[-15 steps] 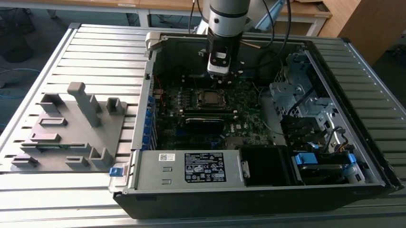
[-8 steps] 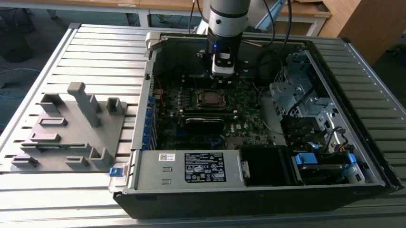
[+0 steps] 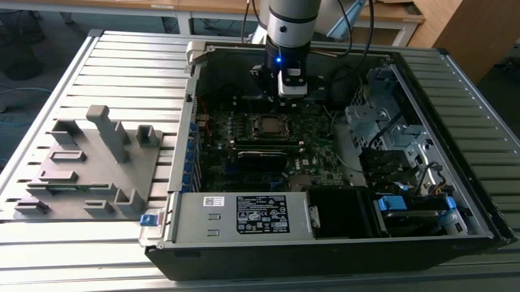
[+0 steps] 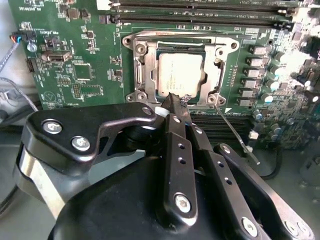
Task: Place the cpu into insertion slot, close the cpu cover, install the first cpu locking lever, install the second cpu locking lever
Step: 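Close the cpu cover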
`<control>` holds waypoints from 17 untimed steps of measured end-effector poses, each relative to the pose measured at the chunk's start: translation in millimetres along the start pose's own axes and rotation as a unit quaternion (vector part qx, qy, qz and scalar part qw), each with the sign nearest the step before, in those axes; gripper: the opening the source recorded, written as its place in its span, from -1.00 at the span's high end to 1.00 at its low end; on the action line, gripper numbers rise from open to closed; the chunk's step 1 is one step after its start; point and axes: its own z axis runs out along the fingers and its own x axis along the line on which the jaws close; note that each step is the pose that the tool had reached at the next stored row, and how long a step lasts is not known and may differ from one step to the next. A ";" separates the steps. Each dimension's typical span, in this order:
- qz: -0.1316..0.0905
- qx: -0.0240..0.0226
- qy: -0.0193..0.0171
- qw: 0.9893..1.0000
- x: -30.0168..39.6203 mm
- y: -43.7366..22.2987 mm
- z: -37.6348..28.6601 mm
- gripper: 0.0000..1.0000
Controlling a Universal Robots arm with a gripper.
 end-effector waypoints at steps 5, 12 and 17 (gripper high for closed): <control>-0.003 0.000 0.000 1.000 0.0 0.0 0.0 0.80; -0.003 0.000 0.000 1.000 0.0 0.0 0.0 0.80; -0.006 0.000 0.000 1.000 0.0 0.0 0.0 0.80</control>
